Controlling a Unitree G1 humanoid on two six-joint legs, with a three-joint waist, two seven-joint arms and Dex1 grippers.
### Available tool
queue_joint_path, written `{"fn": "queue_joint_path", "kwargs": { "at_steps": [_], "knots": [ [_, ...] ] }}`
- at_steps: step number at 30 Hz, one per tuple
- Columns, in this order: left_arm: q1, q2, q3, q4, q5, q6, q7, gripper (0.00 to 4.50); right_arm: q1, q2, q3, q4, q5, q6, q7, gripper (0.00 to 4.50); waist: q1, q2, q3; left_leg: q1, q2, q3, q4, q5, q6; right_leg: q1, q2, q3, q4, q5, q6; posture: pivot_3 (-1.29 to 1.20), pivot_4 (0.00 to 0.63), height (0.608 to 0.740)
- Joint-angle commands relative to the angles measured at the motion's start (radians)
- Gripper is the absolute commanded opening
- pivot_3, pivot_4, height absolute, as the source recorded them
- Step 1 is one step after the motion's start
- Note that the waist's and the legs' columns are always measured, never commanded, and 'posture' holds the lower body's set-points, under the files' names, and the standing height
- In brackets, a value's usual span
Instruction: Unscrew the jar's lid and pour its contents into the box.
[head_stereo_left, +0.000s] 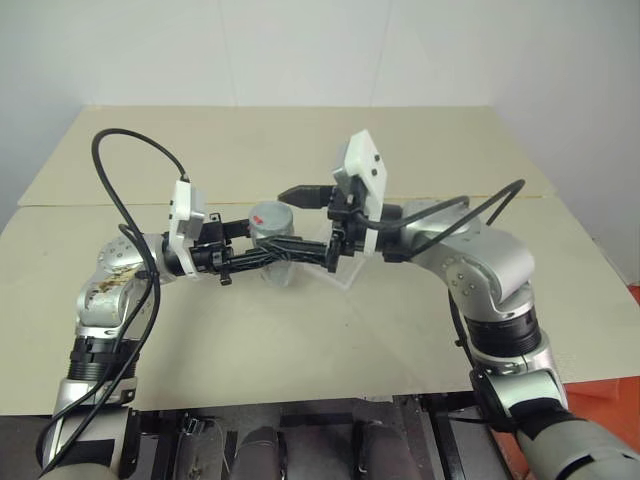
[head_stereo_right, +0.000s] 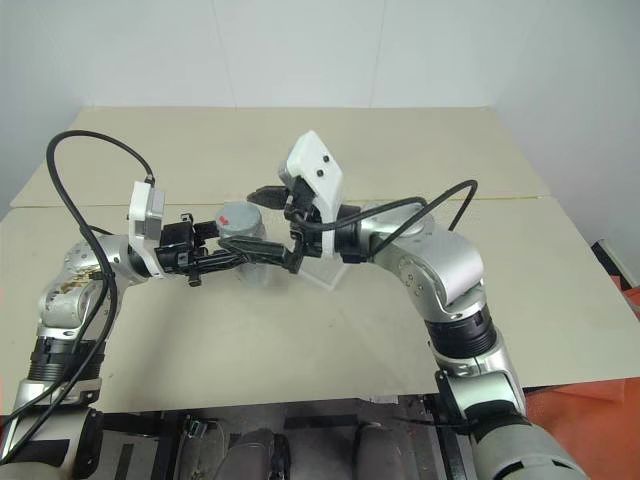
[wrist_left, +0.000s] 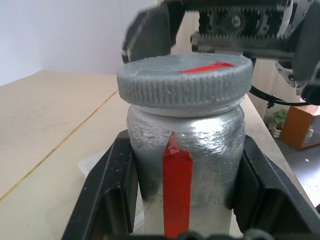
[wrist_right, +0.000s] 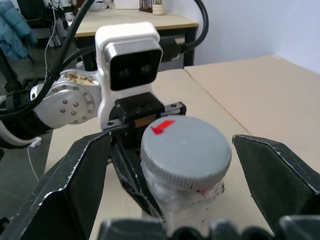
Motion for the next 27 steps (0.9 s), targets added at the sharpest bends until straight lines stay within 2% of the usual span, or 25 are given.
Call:
{"fn": "queue_joint_path", "kwargs": {
  "at_steps": [1,16,19,25,26,27],
  "knots": [
    [-0.009,0.011,0.010,-0.037,-0.014,-0.007,-0.003,2.08,-0.026,0.016,-0.006,0.003,0.002,-0.015,-0.005,4.50,0.000,0.000,0.000,0.000,0.000,0.000,0.000,0.000,0.000,0.000,0.000,0.000,0.000,0.000,0.000,0.00,0.150,0.740],
    [0.015,0.012,0.015,-0.062,-0.015,-0.009,0.008,2.08,-0.053,0.038,0.005,0.058,-0.017,-0.020,0.007,4.50,0.000,0.000,0.000,0.000,0.000,0.000,0.000,0.000,0.000,0.000,0.000,0.000,0.000,0.000,0.000,0.00,0.150,0.740],
    [0.017,0.014,0.016,-0.063,-0.015,-0.010,0.010,2.08,-0.053,0.038,0.006,0.059,-0.016,-0.019,0.012,3.91,0.000,0.000,0.000,0.000,0.000,0.000,0.000,0.000,0.000,0.000,0.000,0.000,0.000,0.000,0.000,0.00,0.150,0.740],
    [0.019,0.018,0.016,-0.067,-0.015,-0.010,0.013,2.08,-0.054,0.039,0.008,0.064,-0.013,-0.005,0.022,1.96,0.000,0.000,0.000,0.000,0.000,0.000,0.000,0.000,0.000,0.000,0.000,0.000,0.000,0.000,0.000,0.00,0.150,0.740],
    [0.019,0.019,0.017,-0.066,-0.016,-0.010,0.013,2.08,-0.054,0.039,0.008,0.065,-0.013,-0.004,0.023,1.72,0.000,0.000,0.000,0.000,0.000,0.000,0.000,0.000,0.000,0.000,0.000,0.000,0.000,0.000,0.000,0.00,0.150,0.740],
    [0.019,0.020,0.017,-0.065,-0.016,-0.011,0.013,2.08,-0.054,0.040,0.008,0.066,-0.014,-0.004,0.023,1.72,0.000,0.000,0.000,0.000,0.000,0.000,0.000,0.000,0.000,0.000,0.000,0.000,0.000,0.000,0.000,0.00,0.150,0.740]
  ]
}}
